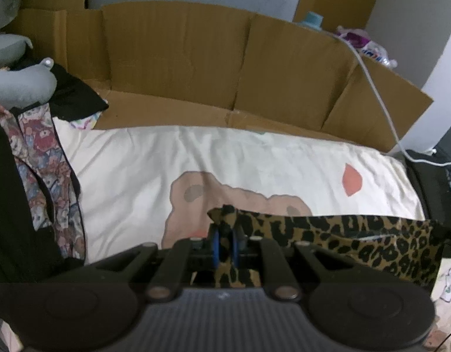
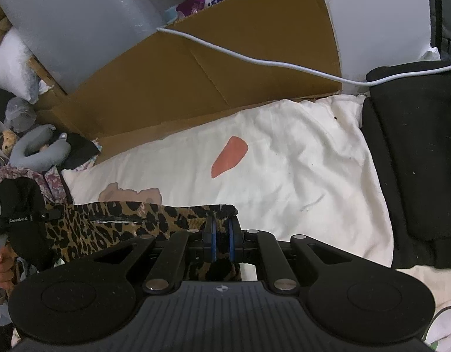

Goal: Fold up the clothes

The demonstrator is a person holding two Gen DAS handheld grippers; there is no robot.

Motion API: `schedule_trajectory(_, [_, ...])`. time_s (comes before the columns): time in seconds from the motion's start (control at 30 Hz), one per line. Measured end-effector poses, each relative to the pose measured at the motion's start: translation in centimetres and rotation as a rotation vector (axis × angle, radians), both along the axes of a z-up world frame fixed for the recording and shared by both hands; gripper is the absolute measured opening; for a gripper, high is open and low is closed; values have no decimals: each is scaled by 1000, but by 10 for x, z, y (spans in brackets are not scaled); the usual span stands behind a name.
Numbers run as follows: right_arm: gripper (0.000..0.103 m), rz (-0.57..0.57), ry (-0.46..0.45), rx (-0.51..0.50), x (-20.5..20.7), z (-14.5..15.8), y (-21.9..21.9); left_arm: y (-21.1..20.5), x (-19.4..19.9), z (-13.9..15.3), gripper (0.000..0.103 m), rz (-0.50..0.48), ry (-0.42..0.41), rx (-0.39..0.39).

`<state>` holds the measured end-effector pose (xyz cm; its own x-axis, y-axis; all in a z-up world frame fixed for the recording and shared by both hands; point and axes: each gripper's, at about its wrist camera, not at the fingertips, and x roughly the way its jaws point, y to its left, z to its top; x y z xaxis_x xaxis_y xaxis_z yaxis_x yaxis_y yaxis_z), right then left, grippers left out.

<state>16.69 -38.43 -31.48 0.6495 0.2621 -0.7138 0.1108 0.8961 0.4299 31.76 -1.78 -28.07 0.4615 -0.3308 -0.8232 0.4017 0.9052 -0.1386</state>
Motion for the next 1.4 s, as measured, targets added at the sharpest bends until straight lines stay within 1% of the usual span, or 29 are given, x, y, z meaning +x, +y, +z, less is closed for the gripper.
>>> schedule_trajectory(0.17, [6, -4, 34, -14, 15, -13, 0, -9, 13, -17, 9, 6, 26, 36])
schedule_trajectory(0.3, [6, -19, 88, -20, 29, -29, -2, -21, 25, -29, 9, 8, 48, 60])
schedule_trajectory(0.43, [6, -32, 126, -21, 42, -42, -3, -25, 39, -53, 10, 34, 117, 76])
schedule_trajectory(0.5, [7, -32, 143, -24, 47, -47, -2, -27, 43, -68, 11, 37, 147, 96])
schedule_trajectory(0.57, [8, -38, 159, -23, 51, -53, -2, -30, 43, -77, 16, 46, 152, 133])
schedule_trajectory(0.67, [12, -52, 158, -35, 52, -54, -3, -31, 38, -67, 18, 63, 103, 157])
schedule_trajectory(0.73, [20, -64, 136, -71, 49, -48, -2, -35, 31, -54, 17, 48, 54, 177])
schedule_trajectory(0.8, [24, -59, 105, -99, 45, -39, 1, -41, 23, -41, 17, 28, 15, 185])
schedule_trajectory(0.87, [24, -39, 80, -109, 44, -31, 6, -50, 17, -31, 17, 10, -1, 171])
schedule_trajectory(1.0, [24, 28, 51, -120, 44, -21, 27, -75, 3, -19, 17, -49, 16, 119])
schedule_trajectory(1.1, [24, 72, 47, -114, 45, -19, 44, -91, -7, -18, 17, -81, 33, 95])
schedule_trajectory(1.2, [24, 96, 55, -101, 44, -21, 57, -102, -17, -23, 18, -93, 66, 75])
schedule_trajectory(1.37, [24, 148, 60, -94, 45, -30, 82, -119, -32, -42, 17, -131, 115, 64])
schedule_trajectory(1.4, [24, 159, 60, -98, 46, -33, 87, -121, -32, -45, 17, -135, 114, 63])
